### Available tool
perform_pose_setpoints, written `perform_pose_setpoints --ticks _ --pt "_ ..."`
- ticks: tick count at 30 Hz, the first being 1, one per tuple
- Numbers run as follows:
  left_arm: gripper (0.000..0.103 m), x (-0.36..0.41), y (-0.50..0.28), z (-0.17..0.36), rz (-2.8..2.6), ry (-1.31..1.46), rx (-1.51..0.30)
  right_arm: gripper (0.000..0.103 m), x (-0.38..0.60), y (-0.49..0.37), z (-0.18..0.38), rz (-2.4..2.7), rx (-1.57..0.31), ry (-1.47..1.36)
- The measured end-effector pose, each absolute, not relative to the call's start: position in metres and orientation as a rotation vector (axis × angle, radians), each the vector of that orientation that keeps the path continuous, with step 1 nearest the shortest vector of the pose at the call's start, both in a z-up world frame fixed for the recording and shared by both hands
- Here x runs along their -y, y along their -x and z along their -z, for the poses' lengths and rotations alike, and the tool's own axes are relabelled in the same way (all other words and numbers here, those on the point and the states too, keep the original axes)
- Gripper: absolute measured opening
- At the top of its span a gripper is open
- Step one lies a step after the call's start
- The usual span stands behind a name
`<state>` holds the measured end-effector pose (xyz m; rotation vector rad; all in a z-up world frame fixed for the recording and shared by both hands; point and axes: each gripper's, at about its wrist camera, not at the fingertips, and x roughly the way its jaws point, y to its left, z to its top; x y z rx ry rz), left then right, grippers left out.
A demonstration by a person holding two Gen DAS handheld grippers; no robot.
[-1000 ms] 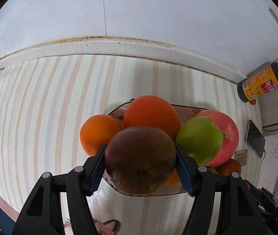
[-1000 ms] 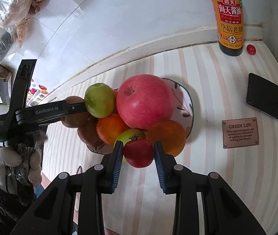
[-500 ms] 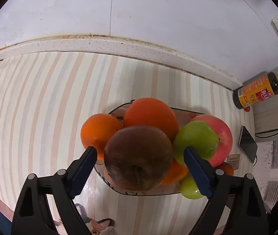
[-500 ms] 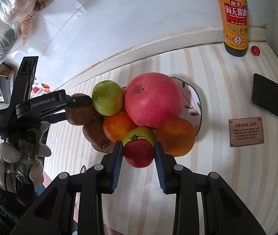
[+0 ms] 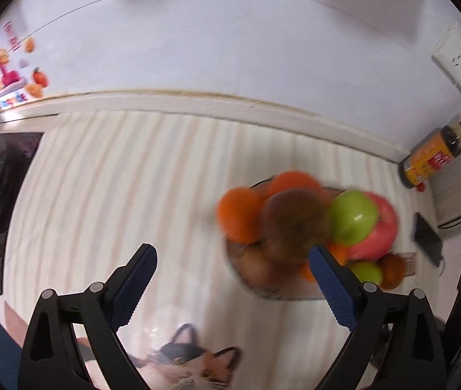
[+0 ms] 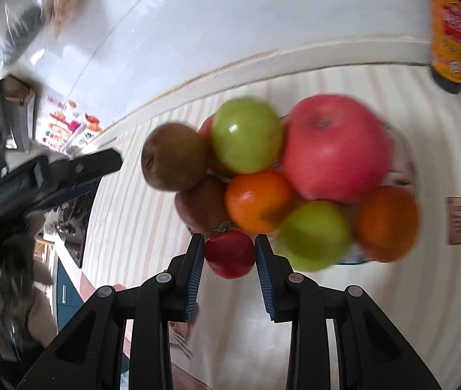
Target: Organize fruits
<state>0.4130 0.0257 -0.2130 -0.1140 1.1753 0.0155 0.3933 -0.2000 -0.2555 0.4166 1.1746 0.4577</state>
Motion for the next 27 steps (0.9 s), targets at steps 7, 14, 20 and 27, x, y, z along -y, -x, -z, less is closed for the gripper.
perform_pose_setpoints --ticks 7,14,20,27 --pt "0.096 -0.059 -0.403 0.251 -0.045 0.137 -1.251 0.035 0.156 -0.400 0.281 -0.438 -1.215 -0.315" --pt "0.096 -0.065 -0.398 0.270 -0.015 0.117 -1.285 0.054 0.142 -0.398 0.294 -0.350 -1.202 -0.277" --pt "0.096 -0.063 -0.387 0.255 0.026 0.068 -1.249 0.087 0.155 -0.375 0.261 -0.266 -1.086 -0.328" --pt "0.096 -0.052 -0.355 0.208 0.095 0.020 -1.155 0.099 0.174 -0.324 0.209 -0.018 -1.038 -0.219"
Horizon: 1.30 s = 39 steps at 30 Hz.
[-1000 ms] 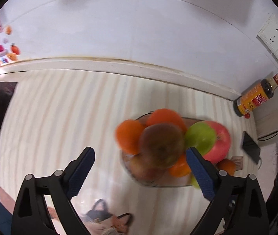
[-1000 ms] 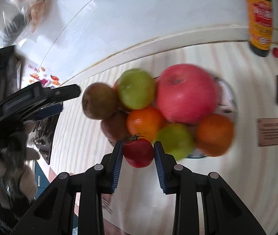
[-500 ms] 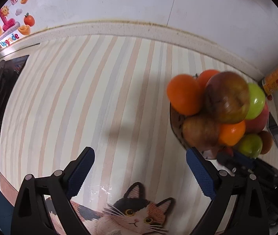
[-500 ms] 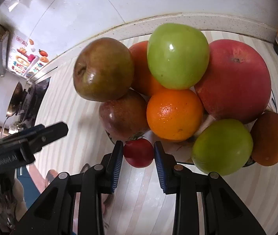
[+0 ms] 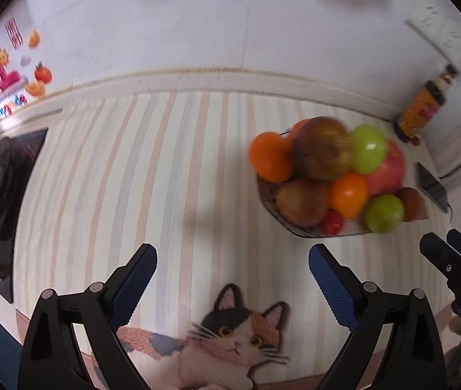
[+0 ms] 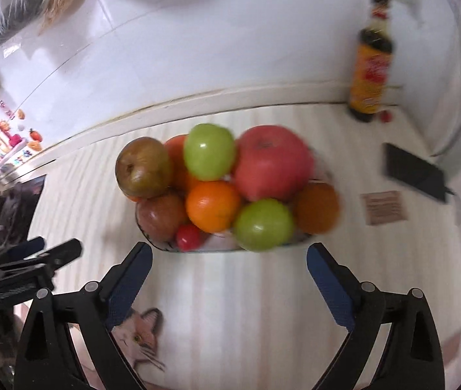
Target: Organize fruits
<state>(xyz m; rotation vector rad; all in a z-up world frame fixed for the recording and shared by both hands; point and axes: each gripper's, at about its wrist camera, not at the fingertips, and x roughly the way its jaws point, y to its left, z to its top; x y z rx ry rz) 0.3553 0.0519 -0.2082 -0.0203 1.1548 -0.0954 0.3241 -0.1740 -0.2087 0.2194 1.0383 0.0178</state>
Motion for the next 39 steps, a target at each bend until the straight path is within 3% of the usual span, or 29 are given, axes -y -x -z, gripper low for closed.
perform_pose_setpoints --ticks 20,39 --pt "0.096 -0.012 -0.174 0.073 0.081 0.019 -0.886 0.100 0.200 -0.140 0.065 -0.023 -0.837 -0.130" --pt "0.096 -0.016 -0.085 0.017 0.093 -0.025 -0.803 0.100 0.193 -0.019 -0.017 0.016 -0.719 -0.099"
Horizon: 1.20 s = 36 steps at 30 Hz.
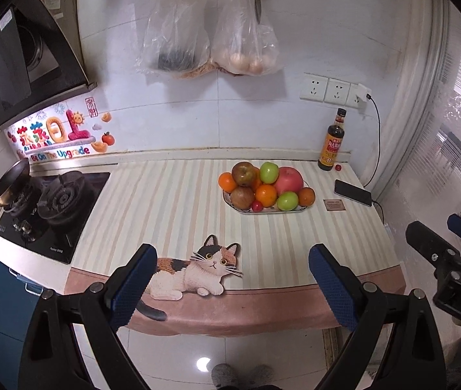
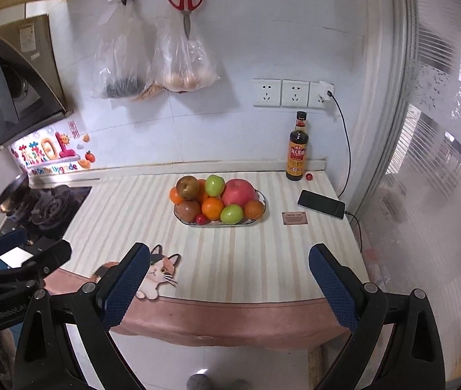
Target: Organize fruits
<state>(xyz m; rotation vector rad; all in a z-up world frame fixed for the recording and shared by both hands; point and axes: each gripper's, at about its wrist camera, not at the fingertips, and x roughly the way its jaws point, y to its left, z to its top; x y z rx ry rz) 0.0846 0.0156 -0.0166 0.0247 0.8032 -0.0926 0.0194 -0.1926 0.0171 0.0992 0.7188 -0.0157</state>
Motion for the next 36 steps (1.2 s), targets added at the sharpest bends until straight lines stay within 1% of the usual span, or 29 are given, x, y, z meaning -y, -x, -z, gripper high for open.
perform_pose_setpoints --ticks 11,13,15,28,36 --pt "0.096 -0.016 -0.088 0.018 0.078 -0.020 -0.809 0.100 0.204 -0.015 -0.018 0.016 -0.728 -0.142" --pt "0.096 -0.016 -0.094 0.020 0.073 -0.014 -0.813 0.103 0.206 -0.021 -0.015 0.007 -0.736 -0.152" --pt "0.102 -0.013 -0.101 0.023 0.068 -0.019 -0.817 0.103 0.208 -0.028 -0.011 0.004 -0.735 -0.157" --pt "0.103 -0.003 -0.162 0.055 0.023 -0.035 -0.878 0.103 0.222 -0.100 0.029 0.022 -0.796 -0.152" --pt "0.102 0.003 -0.181 0.064 0.015 -0.055 -0.901 0.103 0.224 -0.133 0.047 0.017 -0.836 -0.141"
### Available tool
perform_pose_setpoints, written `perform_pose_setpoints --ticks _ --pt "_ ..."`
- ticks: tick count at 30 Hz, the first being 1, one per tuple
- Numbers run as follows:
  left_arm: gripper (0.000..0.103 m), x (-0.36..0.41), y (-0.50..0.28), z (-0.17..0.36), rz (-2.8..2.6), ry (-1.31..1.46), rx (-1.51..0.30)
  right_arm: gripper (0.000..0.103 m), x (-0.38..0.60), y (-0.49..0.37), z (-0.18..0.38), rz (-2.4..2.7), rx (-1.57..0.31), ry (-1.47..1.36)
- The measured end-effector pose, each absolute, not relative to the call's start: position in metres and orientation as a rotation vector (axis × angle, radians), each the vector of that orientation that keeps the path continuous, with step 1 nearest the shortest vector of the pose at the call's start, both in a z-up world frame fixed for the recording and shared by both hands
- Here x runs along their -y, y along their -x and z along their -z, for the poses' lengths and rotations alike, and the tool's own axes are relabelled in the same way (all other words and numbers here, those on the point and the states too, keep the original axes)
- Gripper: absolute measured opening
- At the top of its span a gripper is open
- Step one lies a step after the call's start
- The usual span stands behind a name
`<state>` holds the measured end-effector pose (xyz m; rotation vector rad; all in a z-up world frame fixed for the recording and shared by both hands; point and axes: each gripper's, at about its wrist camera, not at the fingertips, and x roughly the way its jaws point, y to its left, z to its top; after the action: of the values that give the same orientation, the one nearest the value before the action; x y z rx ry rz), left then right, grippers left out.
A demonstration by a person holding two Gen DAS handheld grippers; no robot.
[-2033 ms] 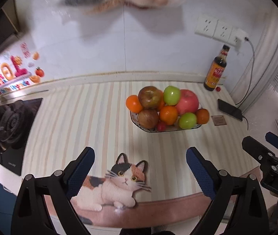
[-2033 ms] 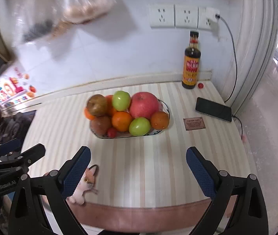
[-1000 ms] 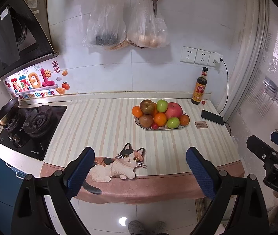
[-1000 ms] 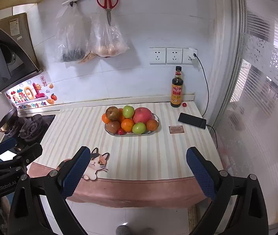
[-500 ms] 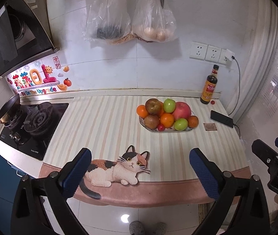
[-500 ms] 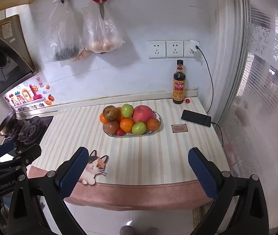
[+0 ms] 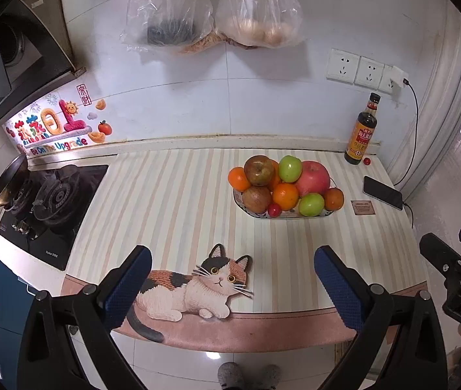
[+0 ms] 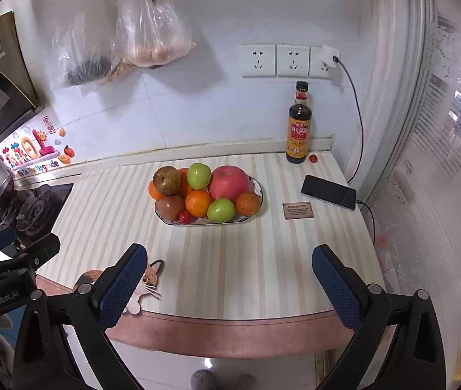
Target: Organize fruits
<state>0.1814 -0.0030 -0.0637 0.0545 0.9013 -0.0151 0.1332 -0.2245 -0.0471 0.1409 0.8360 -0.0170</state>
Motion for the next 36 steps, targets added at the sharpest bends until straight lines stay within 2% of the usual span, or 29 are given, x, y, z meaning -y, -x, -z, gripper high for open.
perform_pose_setpoints --ticks 36 --pt "0.102 0.0055 -0.1822 0.0663 0.010 -0.064 -0.902 0.103 0.2226 -0.1329 0.0505 0.000 -0.849 -0.143"
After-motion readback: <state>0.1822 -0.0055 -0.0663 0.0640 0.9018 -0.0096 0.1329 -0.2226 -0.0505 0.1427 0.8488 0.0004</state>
